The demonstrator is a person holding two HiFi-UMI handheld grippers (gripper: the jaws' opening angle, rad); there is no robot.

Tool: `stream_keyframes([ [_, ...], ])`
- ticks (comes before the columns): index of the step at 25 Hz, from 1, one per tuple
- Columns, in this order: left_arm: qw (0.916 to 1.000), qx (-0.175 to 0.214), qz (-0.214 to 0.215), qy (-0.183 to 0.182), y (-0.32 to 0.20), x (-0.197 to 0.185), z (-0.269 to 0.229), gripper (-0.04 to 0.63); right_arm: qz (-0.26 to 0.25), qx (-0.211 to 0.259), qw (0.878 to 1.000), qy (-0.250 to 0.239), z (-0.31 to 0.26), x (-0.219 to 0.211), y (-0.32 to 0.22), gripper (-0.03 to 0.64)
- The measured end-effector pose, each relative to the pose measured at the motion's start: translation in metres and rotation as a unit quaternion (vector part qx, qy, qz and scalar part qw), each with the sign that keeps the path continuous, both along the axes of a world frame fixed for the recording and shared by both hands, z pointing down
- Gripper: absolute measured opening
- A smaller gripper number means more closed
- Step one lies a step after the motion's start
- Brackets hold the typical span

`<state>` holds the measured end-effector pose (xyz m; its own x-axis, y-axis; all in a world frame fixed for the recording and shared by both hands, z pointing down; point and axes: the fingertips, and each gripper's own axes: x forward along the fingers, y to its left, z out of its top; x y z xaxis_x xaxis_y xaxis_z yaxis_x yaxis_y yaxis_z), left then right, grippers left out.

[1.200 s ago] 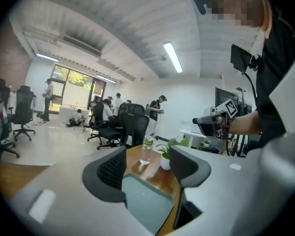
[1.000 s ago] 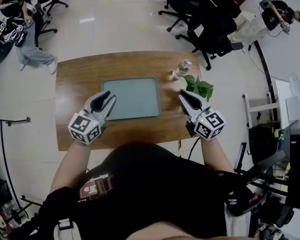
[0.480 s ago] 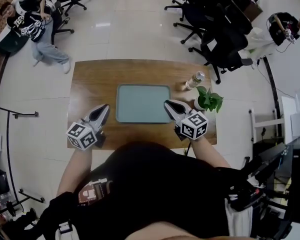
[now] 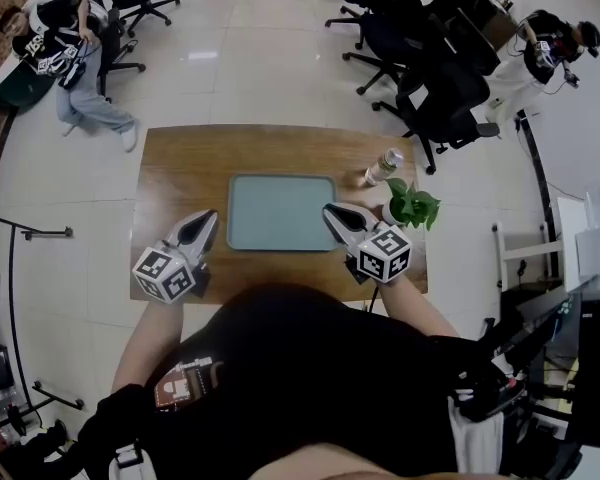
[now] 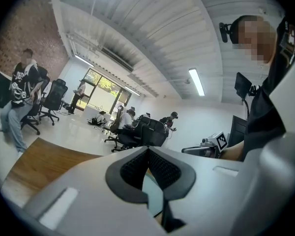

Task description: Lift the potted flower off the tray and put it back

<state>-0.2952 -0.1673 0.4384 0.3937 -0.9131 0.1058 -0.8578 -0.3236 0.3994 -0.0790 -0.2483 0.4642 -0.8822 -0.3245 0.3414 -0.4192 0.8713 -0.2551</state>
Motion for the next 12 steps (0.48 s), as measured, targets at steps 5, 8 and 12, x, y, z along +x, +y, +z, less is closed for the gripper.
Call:
stream_keyframes([
  [5, 0.9999, 0.007, 0.005, -0.006, -0.002, 0.005, -0.005, 0.002, 0.001, 0.004, 1.0, 0.001, -0.003, 0.003, -0.001, 0.04],
  [8, 0.9999, 0.007, 0.009, -0.012, -0.003, 0.008, -0.005, 0.006, 0.002, 0.006, 1.0, 0.0, -0.005, 0.005, -0.001, 0.04],
  [12, 0.9997, 0.007, 0.018, -0.017, -0.004, 0.014, -0.006, 0.026, 0.008, 0.008, 1.0, 0.0, -0.006, 0.01, -0.002, 0.04],
])
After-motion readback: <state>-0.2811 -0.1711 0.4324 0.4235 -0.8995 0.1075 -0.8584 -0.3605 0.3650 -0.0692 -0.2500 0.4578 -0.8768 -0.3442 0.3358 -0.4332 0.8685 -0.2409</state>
